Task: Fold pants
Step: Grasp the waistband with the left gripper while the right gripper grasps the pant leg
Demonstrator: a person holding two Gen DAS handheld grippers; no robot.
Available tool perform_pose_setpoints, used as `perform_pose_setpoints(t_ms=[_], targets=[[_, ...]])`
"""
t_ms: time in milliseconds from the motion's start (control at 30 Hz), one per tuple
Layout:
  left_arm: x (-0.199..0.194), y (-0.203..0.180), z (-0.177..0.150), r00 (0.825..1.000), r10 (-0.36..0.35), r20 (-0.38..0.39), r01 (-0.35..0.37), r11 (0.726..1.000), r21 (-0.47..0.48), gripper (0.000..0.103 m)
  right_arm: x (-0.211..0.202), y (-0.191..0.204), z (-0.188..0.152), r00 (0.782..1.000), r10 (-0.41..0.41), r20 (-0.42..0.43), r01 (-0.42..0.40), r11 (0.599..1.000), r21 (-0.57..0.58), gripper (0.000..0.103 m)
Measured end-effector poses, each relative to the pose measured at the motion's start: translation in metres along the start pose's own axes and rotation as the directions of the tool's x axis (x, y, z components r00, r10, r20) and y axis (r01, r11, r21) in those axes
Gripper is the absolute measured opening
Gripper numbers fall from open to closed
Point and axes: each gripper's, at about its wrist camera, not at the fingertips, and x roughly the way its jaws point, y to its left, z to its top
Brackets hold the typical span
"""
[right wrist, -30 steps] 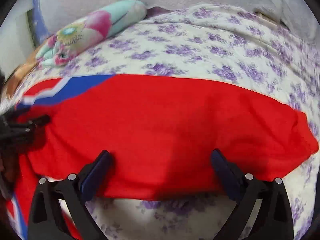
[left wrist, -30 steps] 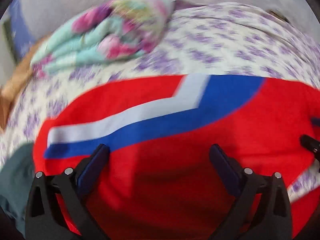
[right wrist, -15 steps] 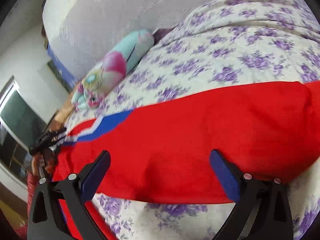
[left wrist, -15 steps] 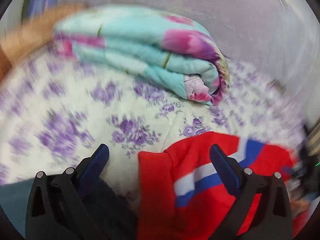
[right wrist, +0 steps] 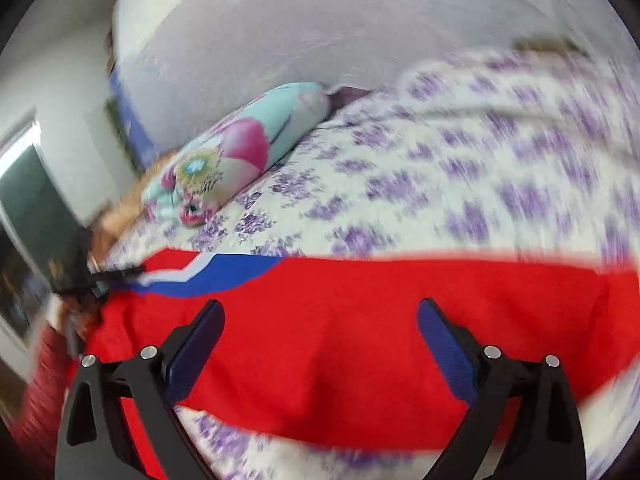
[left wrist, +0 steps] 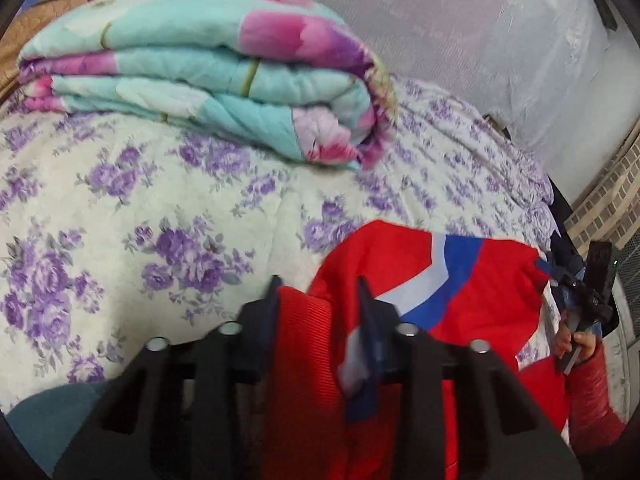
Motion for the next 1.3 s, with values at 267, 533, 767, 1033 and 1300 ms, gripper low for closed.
perform_pose_setpoints(t_ms=[267, 533, 767, 1033, 1300], targets=[[-0.008, -0.007, 0.001, 0.998, 0.034, 0.05, -0.036, 0.999, 0.039, 0.017, 0.076, 0.024, 0.033, 0.979, -0.05, -0.197, -0.026, 0.93, -0.367, 0.092], [-0.006, -0.004, 0.001, 0.998, 0.034, 0.051, -0.035, 0.999, 0.028, 0.017, 0.111, 0.027, 0.023, 0.947, -0.085, -0.31, -0.057, 0.905, -0.422, 0.049], [-0.034, -0.027, -0.004, 0.986, 0.044, 0.159, -0.056, 0.996, 0.072, 0.012, 0.045, 0.071, 0.007, 0.965, -0.193, -0.176, 0.087, 0.872, -0.481, 0.007], [-0.135, -0.043, -0.075, 0.926, -0.045, 0.375, 0.019, 0.997, 0.073, 0.01, -0.095, 0.122, -0.053, 0.989, -0.148, -0.015, 0.122, 0.867, -0.483, 0.007], [-0.164, -0.021, -0.171, 0.957, -0.077, 0.28, 0.11, 0.989, -0.103, 0.01, -0.114, 0.133, -0.174, 0.985, -0.132, -0.108, 0.064, 0.875, -0.481, 0.007]])
